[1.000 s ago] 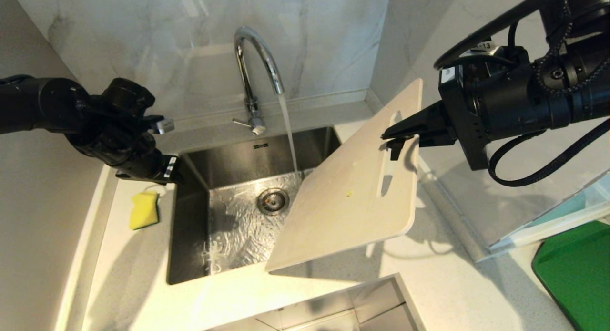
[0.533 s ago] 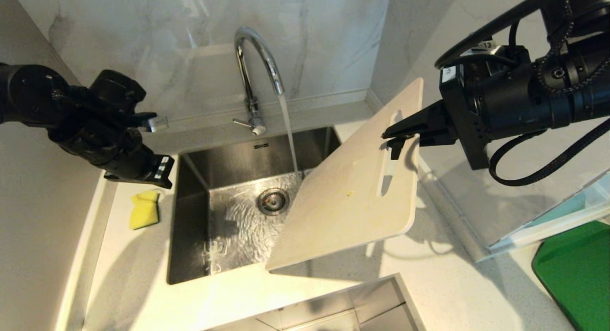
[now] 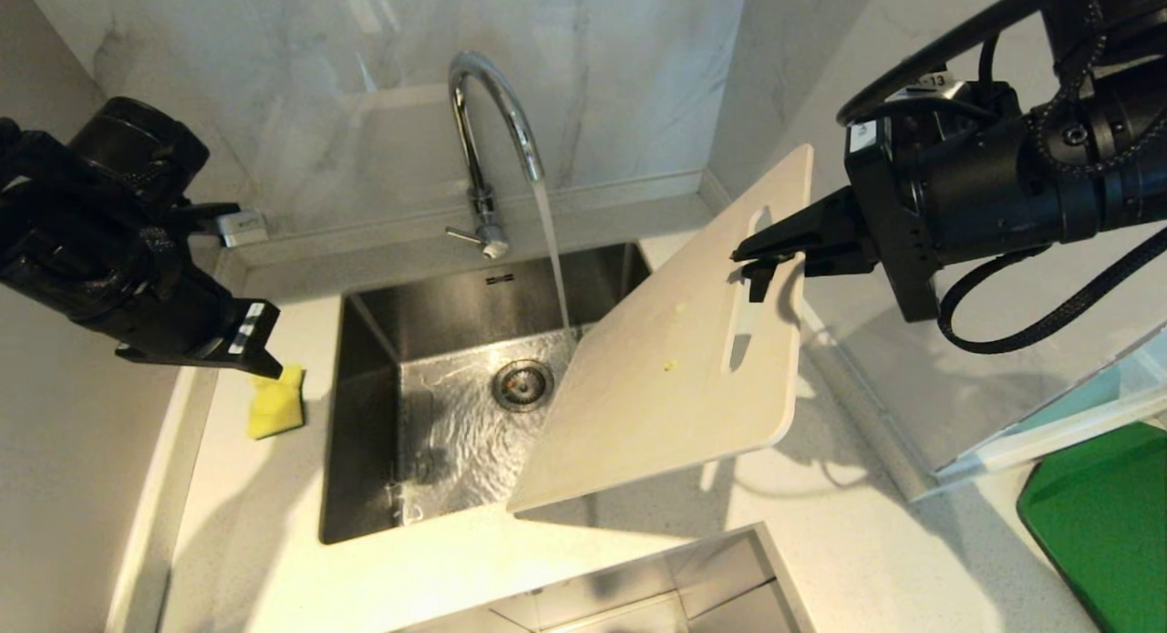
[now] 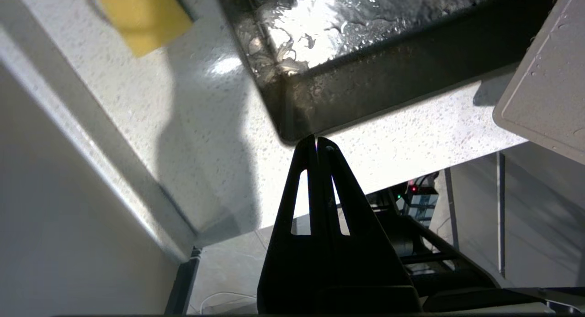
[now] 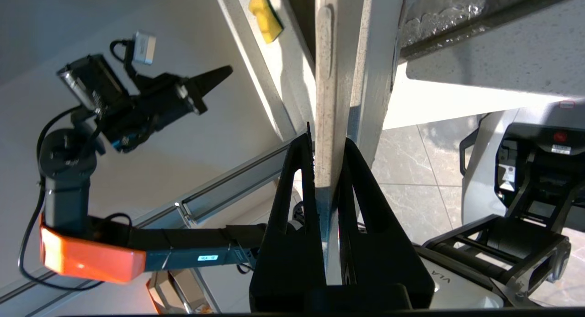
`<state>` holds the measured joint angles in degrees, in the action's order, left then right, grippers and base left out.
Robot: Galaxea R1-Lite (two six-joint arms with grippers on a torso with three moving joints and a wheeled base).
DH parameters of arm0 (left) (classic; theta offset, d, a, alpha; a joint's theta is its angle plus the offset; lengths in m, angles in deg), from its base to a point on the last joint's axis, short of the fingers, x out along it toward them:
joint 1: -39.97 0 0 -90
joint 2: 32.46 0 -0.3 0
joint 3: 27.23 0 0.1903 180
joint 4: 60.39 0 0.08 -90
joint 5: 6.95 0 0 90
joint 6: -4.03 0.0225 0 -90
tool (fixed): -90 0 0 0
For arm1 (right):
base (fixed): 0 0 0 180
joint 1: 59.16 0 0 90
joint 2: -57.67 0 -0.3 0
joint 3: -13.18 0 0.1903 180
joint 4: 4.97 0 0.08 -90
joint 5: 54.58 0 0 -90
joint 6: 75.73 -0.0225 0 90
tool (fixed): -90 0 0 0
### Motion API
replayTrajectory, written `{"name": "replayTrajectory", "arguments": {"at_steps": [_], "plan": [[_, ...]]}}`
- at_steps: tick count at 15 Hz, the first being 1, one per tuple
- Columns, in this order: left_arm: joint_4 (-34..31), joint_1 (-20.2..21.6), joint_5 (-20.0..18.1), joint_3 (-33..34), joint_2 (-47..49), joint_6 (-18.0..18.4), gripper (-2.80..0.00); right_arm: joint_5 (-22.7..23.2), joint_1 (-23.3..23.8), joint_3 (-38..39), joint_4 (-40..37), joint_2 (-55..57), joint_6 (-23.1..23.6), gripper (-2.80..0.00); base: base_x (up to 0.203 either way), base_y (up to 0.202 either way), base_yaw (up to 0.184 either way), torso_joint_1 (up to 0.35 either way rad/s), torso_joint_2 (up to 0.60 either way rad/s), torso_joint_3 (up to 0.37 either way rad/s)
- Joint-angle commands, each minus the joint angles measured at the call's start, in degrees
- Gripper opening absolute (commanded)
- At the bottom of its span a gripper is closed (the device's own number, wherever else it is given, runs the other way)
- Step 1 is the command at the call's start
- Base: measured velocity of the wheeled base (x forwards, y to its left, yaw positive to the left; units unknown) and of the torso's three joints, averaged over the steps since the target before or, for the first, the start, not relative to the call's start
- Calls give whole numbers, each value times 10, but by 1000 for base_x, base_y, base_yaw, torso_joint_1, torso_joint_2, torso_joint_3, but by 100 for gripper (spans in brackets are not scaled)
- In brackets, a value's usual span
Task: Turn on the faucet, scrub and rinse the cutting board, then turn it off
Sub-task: Scrub the cutting board underwater
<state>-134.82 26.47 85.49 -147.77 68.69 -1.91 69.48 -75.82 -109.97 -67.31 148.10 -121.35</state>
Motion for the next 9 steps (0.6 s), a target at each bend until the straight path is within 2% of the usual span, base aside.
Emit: {"name": "replayTrajectory", "arguments": {"at_steps": [1,5,9], "plan": [[-4,0,11,19,-41,-15,-280,2,0,0,-1,-3,-3,-280,0,0,0,0,0,0],[-53,0,54,22,-77,-70,-280,2,0,0,-1,-6,-3,-280,0,0,0,0,0,0],[-81,25,70,73,-146,-94,-280,3,-1,1,-4,-14,-3,-280,0,0,0,0,0,0]]}}
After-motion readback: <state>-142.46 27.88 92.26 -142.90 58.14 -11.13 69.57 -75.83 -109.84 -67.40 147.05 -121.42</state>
